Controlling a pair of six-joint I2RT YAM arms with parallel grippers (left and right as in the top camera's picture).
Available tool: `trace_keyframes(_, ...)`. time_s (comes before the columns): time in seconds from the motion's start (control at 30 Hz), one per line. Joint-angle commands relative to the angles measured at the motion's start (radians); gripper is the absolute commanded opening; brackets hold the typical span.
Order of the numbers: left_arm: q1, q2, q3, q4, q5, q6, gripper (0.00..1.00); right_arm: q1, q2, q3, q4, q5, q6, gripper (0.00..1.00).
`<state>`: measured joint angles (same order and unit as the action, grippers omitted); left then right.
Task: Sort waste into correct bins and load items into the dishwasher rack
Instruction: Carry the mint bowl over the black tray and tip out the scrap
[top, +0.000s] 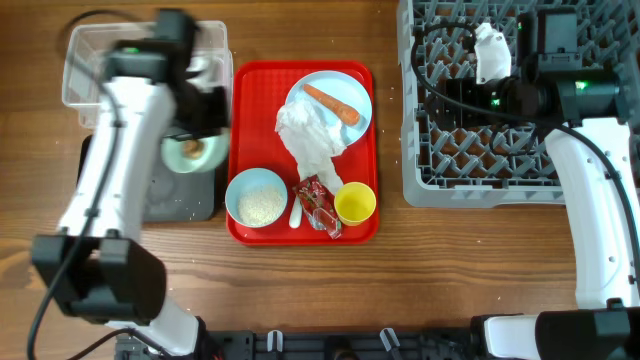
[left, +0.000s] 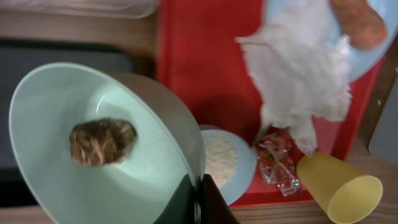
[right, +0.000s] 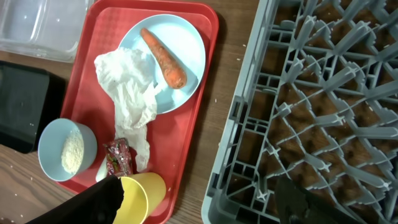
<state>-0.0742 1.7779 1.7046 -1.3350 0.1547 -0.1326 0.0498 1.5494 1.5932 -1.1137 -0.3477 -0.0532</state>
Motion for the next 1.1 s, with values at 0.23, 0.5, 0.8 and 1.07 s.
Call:
trace_keyframes(0.23,0.694,-0.030,-0.246,0.148,0.922,0.417,0.04,0.003,0.007,0.015,0.042,0.012,0.001,0.82)
trace_keyframes(0.5,0.983,-0.027,-0.502,0.329,1.267,0.416,0.04,0.003,0.007,0.015,0.067,0.012,0.004,0.82)
trace_keyframes(0.8,1.040,-0.027,-0.555,0.355,1.421,0.383,0.04,0.003,0.007,0.015,0.084,0.011,0.005,0.82)
trace_keyframes(1.07,0.506,-0.214,-0.351,0.431,0.955,0.245,0.04,0.003,0.007,0.015,0.103,0.011,0.031,0.82)
